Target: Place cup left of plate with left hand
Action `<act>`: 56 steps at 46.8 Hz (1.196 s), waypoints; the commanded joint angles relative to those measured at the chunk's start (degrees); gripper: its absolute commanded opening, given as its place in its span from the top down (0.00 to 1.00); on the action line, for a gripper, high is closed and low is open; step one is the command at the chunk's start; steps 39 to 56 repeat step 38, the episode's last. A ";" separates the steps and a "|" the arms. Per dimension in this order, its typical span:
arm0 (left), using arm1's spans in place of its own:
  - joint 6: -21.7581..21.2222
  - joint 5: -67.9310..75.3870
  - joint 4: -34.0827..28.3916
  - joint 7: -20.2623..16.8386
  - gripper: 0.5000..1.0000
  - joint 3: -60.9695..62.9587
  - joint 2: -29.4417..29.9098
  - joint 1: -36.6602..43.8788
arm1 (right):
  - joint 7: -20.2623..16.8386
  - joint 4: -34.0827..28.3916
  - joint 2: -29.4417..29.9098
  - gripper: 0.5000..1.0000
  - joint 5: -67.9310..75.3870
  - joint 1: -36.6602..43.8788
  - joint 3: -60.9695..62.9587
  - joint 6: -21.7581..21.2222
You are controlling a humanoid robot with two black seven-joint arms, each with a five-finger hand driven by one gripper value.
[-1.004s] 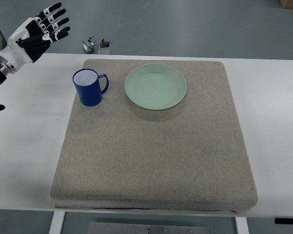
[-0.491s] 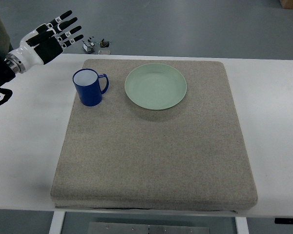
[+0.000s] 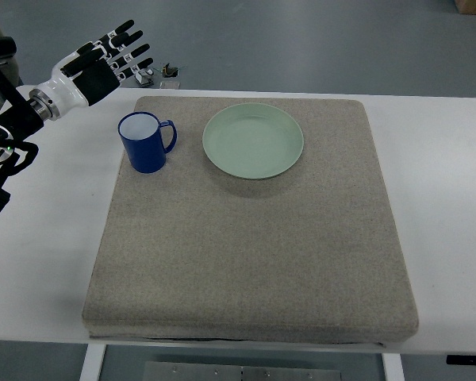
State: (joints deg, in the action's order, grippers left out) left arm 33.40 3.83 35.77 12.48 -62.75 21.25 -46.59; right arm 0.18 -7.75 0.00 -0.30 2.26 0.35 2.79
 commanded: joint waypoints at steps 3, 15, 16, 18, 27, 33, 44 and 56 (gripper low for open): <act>-0.01 0.03 0.00 0.00 0.00 0.00 0.02 0.09 | 0.00 -0.07 0.00 0.13 -0.22 -0.06 -0.09 -0.15; -0.01 0.03 0.00 -0.09 0.00 0.26 0.02 0.18 | 0.00 -0.07 0.00 0.13 -0.22 -0.24 -0.09 -0.24; -0.01 0.03 0.00 -0.09 0.00 0.26 0.02 0.18 | 0.00 0.01 0.00 0.13 0.04 -0.24 0.00 -0.24; -0.01 0.03 0.00 -0.09 0.00 0.26 -0.07 0.09 | 0.00 -0.07 0.00 0.13 0.22 -0.24 0.09 -0.24; -0.01 0.03 0.09 -0.18 0.00 -0.35 0.02 0.01 | 0.00 -0.16 0.00 0.13 -0.05 -0.33 0.00 -0.33; -0.01 0.12 0.09 -0.18 0.00 -0.35 0.02 0.01 | -0.09 -0.69 0.00 0.13 -0.05 -0.33 0.09 -0.33; -0.01 0.38 0.00 -0.18 0.00 -0.35 0.02 0.09 | -0.26 -0.95 0.00 0.13 -0.14 -0.50 0.00 -0.33; -0.01 0.38 0.00 -0.18 0.00 -0.35 0.02 0.09 | -0.26 -0.95 0.00 0.13 -0.14 -0.50 0.00 -0.33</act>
